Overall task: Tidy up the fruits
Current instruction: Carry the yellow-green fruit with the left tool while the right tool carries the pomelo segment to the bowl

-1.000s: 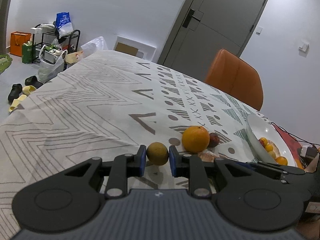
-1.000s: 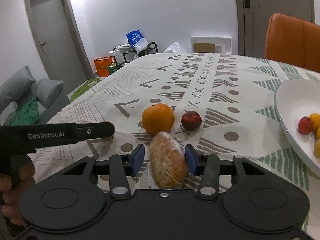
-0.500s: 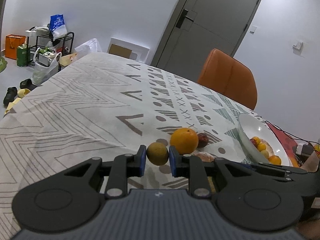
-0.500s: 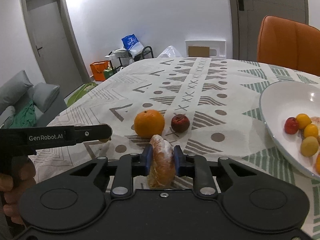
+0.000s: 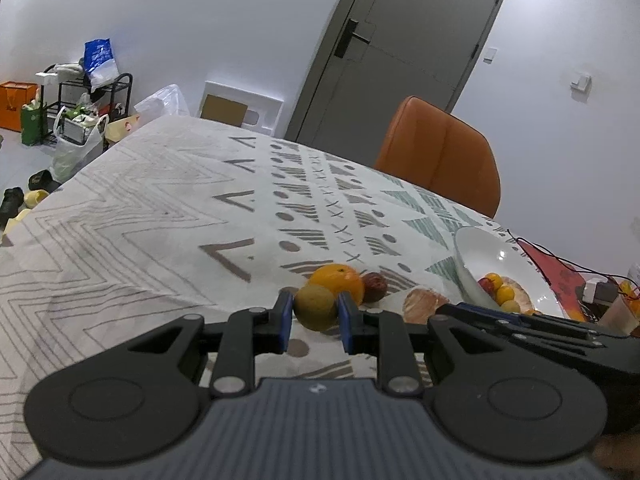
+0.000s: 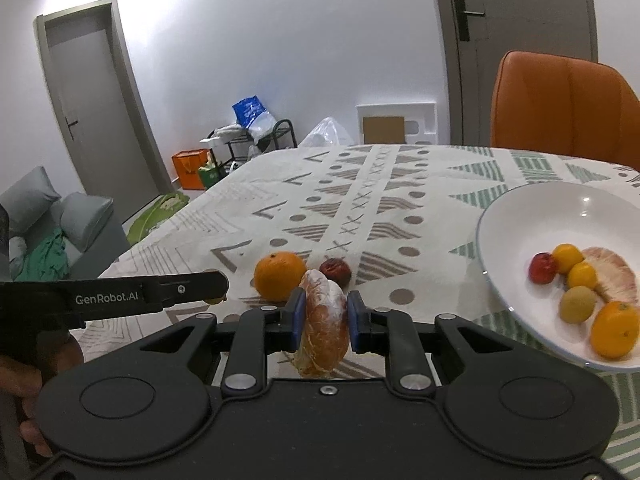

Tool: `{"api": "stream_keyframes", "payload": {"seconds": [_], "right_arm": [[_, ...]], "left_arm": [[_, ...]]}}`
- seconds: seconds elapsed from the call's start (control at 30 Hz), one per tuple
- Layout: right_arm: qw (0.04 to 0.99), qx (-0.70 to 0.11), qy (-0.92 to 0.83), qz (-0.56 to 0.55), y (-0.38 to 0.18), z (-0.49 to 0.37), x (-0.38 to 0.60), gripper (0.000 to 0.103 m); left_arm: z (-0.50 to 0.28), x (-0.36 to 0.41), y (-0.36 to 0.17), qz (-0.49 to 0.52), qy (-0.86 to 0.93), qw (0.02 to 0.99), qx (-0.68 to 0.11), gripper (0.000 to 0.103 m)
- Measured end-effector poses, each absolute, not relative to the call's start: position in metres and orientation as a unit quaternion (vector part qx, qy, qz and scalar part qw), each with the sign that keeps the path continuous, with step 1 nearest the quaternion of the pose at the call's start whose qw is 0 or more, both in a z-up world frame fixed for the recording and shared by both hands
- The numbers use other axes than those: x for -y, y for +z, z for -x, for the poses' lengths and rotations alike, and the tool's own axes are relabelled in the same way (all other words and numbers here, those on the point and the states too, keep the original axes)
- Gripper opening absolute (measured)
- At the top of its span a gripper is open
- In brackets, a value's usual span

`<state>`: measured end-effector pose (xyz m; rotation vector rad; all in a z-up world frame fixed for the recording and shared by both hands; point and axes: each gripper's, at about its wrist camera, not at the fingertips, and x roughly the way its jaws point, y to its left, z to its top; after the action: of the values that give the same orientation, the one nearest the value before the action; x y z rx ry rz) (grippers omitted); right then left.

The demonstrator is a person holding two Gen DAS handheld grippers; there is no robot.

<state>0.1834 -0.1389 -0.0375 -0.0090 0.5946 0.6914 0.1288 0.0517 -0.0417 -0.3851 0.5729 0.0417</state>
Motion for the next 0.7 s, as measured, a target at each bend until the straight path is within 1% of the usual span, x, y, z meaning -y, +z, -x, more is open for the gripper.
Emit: {"api": "stream_keyframes", "payload": {"seconds": [0.7], "right_arm": [[0.923,-0.254,0.287,-0.029,-0.02,-0.188,0.201,0.02]], "left_arm": [[-0.152,-0.004,-0.024,0.162,-0.015,0.949,-0.269,0.023]]}}
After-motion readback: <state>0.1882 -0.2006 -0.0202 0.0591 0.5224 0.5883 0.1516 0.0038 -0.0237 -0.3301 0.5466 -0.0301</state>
